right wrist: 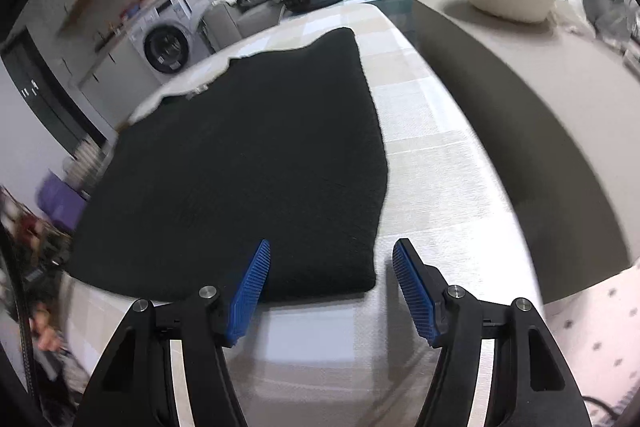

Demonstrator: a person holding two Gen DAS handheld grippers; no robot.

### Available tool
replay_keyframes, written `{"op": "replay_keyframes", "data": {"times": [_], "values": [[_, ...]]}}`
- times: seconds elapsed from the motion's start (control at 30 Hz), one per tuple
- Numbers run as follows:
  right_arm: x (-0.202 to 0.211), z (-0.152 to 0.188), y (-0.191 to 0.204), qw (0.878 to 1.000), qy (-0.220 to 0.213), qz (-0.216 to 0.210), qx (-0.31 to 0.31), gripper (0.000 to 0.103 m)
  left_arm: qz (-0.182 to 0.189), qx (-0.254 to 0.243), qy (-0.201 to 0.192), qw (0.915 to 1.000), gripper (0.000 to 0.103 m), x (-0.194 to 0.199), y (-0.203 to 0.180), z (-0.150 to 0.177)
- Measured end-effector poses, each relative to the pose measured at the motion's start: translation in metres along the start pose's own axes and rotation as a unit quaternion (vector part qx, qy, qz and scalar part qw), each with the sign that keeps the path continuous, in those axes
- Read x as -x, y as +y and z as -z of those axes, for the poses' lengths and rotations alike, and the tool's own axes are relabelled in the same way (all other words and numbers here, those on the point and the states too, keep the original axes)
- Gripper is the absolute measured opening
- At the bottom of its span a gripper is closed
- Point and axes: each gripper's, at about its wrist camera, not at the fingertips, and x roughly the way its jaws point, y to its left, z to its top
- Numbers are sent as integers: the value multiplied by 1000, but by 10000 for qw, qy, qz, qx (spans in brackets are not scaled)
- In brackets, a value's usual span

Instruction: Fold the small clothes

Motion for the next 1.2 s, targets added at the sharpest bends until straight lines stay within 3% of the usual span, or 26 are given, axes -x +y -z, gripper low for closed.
{"op": "replay_keyframes", "data": {"times": [0.03, 0.13, 0.2, 0.3, 0.37, 0.47, 0.63, 0.73, 0.8, 0.97, 1.03, 1.2], "values": [[-3, -1, -3, 9998, -13, -143, -117, 66, -19, 6, 40, 10000, 23, -2, 0, 0], [-9, -6, -3, 9993, -101, -201, -294, 60, -23, 47, 109, 9999, 24, -13, -1, 1], [-13, -10, -1, 9993, -65, -172, -315, 29, -13, 56, 114, 9999, 22, -18, -1, 1], [-11, -13, 2, 9995, -135, -171, -239, 8, 37, 44, 123, 9999, 16, -20, -1, 1], [-2, -13, 7, 9996, -241, -25, -128, 6, -63, -21, 120, 9999, 16, -20, -2, 2], [-5, -12, 5, 9993, -64, 368, -63, 6, -15, 43, 161, 9999, 16, -23, 0, 3], [0, -12, 7, 9988, -146, 468, -50, 10, 69, 196, 154, 9997, 16, -20, 3, 4], [10, -14, 18, 9984, -279, 478, 133, 28, 54, 371, 111, 9992, 17, -17, 6, 0], [17, -17, 37, 9972, -497, 387, 404, 54, 59, 516, 132, 9986, 19, -19, 9, -1], [5, -13, 90, 9944, -388, -68, 983, 55, 346, 994, 140, 9944, 17, -30, 16, 0], [-7, -9, 114, 9917, -230, -269, 1238, 55, 433, 1015, 106, 9938, 4, -31, 14, 1], [-38, 7, 171, 9820, 130, -580, 1795, 56, 491, 857, -32, 9951, 4, -21, 7, -4]]}}
